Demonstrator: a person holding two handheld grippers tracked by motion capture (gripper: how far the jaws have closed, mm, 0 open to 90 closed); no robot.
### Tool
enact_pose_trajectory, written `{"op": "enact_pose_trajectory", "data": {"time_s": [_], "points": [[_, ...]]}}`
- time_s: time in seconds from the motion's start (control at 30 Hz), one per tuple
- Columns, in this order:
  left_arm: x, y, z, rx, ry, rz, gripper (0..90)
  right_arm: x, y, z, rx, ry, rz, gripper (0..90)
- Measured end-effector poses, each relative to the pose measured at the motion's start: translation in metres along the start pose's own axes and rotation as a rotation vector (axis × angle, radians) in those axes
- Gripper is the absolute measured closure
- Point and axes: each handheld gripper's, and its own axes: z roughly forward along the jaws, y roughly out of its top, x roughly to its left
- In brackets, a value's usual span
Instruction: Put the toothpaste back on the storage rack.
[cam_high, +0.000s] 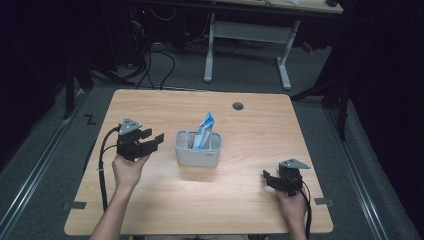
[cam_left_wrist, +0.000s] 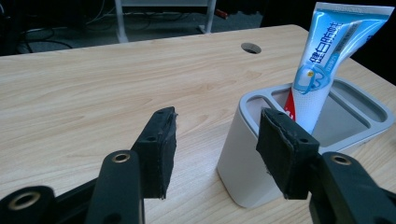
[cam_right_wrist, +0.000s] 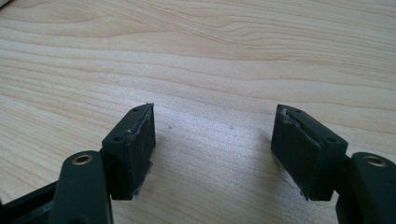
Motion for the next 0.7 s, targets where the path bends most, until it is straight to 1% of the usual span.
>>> {"op": "enact_pose_trajectory", "data": {"time_s": [0.2, 0.3, 0.37, 0.7], "points": [[0.004, -0.004, -0.003, 0.010, 0.018, -0.002, 46.7, 0.000, 0.000, 0.000, 0.000, 0.000, -0.001, 30.6], [0.005, -0.006, -0.004, 0.007, 0.023, -0.010, 46.1, 0.000, 0.000, 0.000, 0.000, 0.000, 0.000, 30.6], [0.006, -0.007, -0.006, -0.004, 0.023, -0.019, 45.8, 0.000, 0.000, 0.000, 0.000, 0.000, 0.000, 30.7], [0.012, -0.015, -0.013, -0.008, 0.049, -0.038, 44.7, 0.000, 0.000, 0.000, 0.000, 0.000, 0.000, 30.7]]}}
